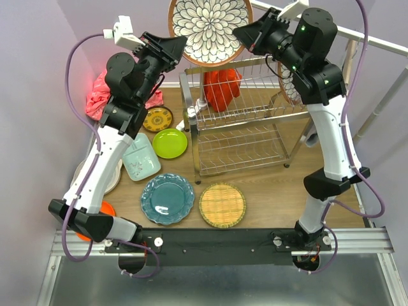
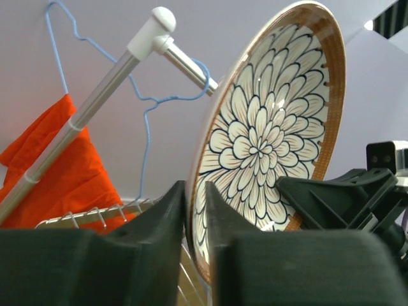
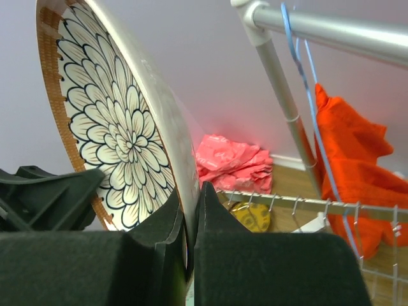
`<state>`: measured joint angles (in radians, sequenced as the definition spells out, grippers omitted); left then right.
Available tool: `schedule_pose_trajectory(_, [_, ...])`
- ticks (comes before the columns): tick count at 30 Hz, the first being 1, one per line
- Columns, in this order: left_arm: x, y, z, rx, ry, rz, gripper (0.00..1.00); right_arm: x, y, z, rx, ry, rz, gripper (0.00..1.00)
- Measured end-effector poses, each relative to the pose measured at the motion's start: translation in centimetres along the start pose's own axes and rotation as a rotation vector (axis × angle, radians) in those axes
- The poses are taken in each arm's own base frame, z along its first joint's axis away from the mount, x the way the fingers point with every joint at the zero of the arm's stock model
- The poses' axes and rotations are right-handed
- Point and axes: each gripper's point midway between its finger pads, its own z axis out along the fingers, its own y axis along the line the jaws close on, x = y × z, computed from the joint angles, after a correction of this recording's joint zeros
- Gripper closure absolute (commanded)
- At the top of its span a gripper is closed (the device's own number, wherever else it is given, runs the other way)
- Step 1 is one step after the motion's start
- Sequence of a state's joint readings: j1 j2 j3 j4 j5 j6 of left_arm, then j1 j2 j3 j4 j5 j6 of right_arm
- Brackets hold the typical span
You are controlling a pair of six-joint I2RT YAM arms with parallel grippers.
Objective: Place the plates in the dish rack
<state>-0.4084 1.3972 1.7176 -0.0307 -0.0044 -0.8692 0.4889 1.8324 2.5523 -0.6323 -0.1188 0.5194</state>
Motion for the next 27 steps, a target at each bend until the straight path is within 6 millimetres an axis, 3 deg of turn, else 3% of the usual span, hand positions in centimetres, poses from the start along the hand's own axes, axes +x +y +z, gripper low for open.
schedule_pose_trajectory(7, [-0.2, -2.0, -0.3, 0.104, -0.027, -0.021, 0.35, -2.0, -0.2, -0.7, -0.002, -0.048, -0.110, 0.99])
schedule_pose_trajectory(14, [-0.7, -2.7, -1.4, 0.133, -0.044, -0.005, 0.31, -2.9, -1.1, -1.1, 0.038, -0.074, -0.209, 1.00])
schedule_pose_trajectory(22, [-5.3, -5.4, -5.9, 0.168, -0.163, 0.101, 0.28, -5.4, -2.0, -3.8, 0.125, -0.135, -0.328, 0.99])
schedule_pose_trajectory(27, [-7.6, -5.1, -8.6, 0.128, -0.235, 0.174, 0.25, -7.2, -1.8, -7.0, 0.171, -0.178, -0.394, 0.99])
